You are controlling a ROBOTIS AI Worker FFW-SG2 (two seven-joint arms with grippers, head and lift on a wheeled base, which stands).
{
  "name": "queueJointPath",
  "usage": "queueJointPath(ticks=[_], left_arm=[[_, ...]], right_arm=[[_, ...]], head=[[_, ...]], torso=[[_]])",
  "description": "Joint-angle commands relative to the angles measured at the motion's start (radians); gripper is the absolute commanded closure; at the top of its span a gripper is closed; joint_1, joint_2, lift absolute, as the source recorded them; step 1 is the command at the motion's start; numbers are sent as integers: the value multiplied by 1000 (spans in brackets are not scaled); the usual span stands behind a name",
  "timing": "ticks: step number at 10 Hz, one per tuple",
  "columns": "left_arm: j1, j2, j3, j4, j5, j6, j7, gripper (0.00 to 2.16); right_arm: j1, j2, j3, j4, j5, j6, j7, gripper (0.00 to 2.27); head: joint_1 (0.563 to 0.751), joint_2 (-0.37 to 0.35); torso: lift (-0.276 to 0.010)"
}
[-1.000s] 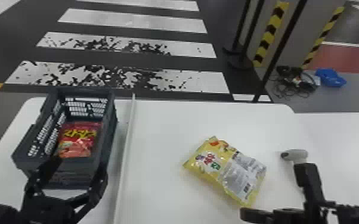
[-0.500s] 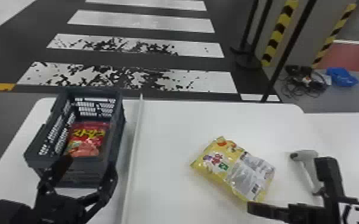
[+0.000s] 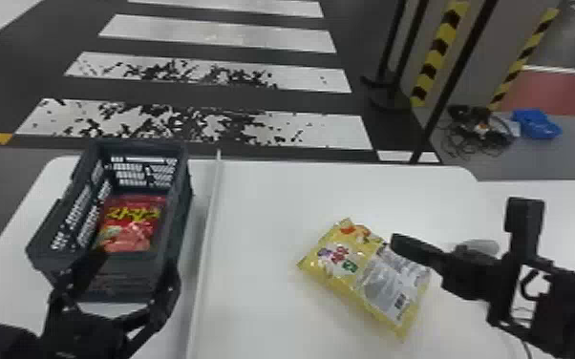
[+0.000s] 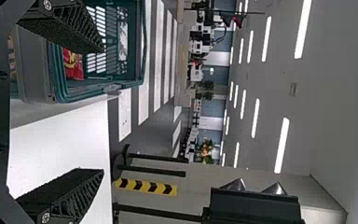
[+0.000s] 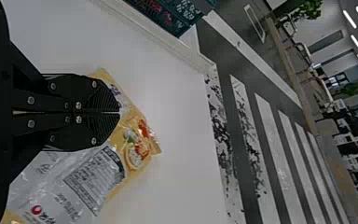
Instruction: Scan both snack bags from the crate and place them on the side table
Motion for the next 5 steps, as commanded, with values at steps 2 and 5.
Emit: queueJointPath(ticks=[2,5], left_arm=[[1,-2,0,0,0,3,0,83],[1,-2,3,0,0,3,0,83]], right_arm=[[-64,2,62,147,98,-235,-17,2260],[-154,-5,102,376,198,-373,-40,2260]], head=[[695,-130],[695,-146]], torso=[[-95],[-95]])
